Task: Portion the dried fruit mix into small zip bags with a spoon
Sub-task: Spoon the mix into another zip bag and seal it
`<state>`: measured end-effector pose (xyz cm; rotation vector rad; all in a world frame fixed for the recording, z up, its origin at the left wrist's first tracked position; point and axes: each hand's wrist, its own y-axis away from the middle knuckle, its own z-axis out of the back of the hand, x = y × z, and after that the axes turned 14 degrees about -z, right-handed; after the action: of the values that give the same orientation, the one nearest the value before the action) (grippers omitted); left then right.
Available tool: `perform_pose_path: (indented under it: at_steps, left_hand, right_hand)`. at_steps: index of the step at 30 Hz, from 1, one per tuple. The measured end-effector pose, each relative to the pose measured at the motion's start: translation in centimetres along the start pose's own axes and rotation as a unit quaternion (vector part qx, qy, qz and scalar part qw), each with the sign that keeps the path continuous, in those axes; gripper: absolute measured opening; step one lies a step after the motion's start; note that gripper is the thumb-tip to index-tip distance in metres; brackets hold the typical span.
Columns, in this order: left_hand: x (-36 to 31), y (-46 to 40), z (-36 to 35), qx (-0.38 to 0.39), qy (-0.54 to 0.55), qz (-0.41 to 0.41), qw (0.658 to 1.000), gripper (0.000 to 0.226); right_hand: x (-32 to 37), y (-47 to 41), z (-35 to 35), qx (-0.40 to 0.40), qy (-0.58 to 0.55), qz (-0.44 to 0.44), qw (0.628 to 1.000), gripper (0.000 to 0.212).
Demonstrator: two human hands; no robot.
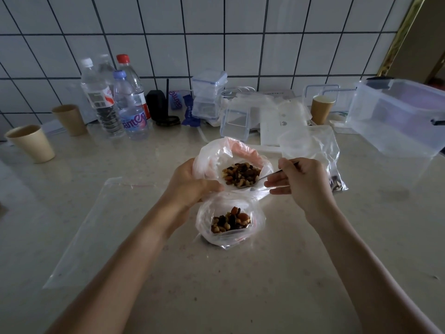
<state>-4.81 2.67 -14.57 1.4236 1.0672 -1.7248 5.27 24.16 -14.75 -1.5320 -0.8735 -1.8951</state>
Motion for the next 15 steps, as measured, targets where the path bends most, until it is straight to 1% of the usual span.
perform_pose_path:
  at_steps: [5, 10, 13, 15]
  left_hand:
    - [0.2, -0.1, -0.2, 0.006, -0.02, -0.004, 1.0, 0.054]
    - [0.5, -0.2, -0.1, 0.002, -0.033, -0.014, 0.999, 0.053]
    - [0.6, -0.2, -0.1, -0.004, -0.042, -0.015, 0.999, 0.045]
    - [0.6, -0.3, -0.1, -0.01, -0.045, -0.013, 0.999, 0.036]
  right_hand:
    - [-0.5, 0.1, -0.9, -0.016, -0.003, 0.01, 1.0, 0.019]
    - [-0.5, 0.5, -1.2, 0.002, -0.017, -0.015, 1.0, 0.017]
    - [-0.4, 0.6, -1.2, 0.017, -0.04, -0.036, 0.998, 0.017]
    - [-0.4, 0.7, -1.4, 0.027, -0.062, -0.057, 0.996, 0.017]
